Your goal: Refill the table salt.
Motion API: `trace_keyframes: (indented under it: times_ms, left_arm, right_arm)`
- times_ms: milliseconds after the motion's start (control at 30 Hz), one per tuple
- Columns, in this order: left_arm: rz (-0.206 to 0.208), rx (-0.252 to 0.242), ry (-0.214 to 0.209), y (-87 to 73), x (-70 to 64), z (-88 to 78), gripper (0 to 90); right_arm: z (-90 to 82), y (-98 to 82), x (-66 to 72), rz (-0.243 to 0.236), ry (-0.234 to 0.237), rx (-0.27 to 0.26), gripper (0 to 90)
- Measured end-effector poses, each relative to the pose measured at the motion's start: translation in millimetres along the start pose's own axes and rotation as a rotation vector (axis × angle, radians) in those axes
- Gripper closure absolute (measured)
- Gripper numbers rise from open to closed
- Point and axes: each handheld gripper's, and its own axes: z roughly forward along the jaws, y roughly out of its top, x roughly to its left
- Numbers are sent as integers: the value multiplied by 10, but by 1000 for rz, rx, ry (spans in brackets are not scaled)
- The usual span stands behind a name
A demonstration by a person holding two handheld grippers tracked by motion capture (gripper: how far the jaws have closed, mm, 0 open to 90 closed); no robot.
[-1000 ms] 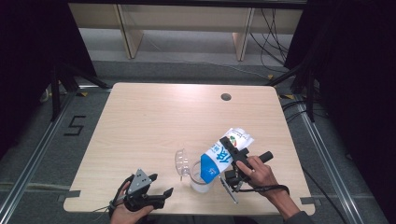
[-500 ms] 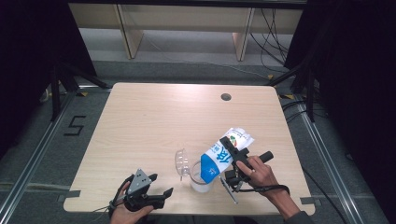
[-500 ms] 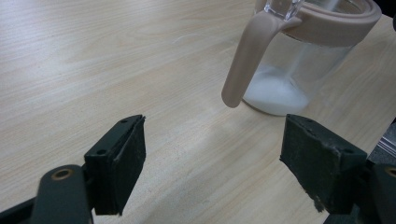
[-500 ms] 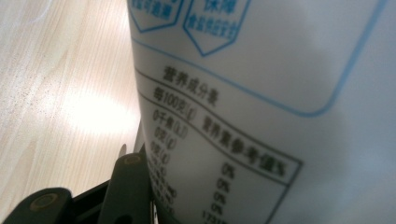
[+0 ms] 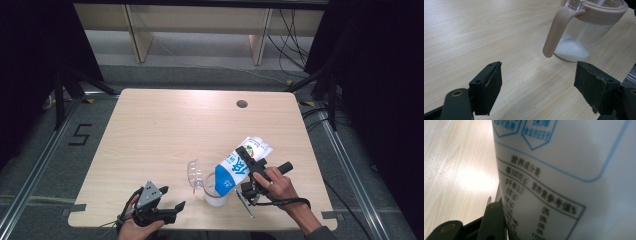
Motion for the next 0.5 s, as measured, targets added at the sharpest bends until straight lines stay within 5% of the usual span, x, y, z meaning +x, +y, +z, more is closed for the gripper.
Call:
trace_keyframes:
  times_ms: [500]
  left_arm:
    - [-3, 0, 3, -1, -4, -3, 216]
  right_arm:
    - [-2, -11, -11, -14, 2, 1, 554]
